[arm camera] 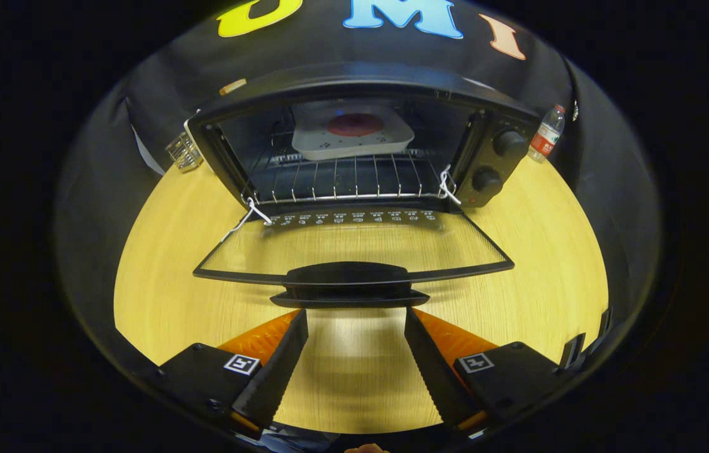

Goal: Open the toaster oven, put the food inside, and close the toaster oven door.

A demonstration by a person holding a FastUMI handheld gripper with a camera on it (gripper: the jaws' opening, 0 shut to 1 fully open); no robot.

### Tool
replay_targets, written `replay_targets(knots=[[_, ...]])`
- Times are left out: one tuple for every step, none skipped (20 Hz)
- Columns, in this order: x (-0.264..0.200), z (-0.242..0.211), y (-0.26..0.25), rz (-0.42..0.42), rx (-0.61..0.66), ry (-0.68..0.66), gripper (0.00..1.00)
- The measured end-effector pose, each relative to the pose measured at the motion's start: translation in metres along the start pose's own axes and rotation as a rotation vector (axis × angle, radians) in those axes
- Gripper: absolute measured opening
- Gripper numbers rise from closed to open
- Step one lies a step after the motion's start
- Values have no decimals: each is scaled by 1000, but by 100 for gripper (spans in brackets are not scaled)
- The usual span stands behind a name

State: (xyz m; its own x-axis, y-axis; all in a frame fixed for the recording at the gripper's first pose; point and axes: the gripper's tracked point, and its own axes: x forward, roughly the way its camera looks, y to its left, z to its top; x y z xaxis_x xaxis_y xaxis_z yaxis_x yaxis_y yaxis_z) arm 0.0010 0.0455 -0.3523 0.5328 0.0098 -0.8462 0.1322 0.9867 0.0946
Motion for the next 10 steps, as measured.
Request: replay_targets(knots=[[-5, 5, 1, 2, 3, -19, 98], [-8, 9, 2, 8, 9, -43, 99], [-12, 16, 2, 12, 14, -69, 99], [-18, 24, 2, 13, 16, -101, 99], [-22, 32, 1, 14, 16, -134, 99], [-27, 37, 1, 11, 17, -158, 98], [-34, 43, 0, 11, 20, -181, 99], [-40, 49, 0, 14, 21, -209, 99], [-47, 55, 0, 14, 16, -239, 99], [-54, 62, -3, 11, 5, -273, 99]])
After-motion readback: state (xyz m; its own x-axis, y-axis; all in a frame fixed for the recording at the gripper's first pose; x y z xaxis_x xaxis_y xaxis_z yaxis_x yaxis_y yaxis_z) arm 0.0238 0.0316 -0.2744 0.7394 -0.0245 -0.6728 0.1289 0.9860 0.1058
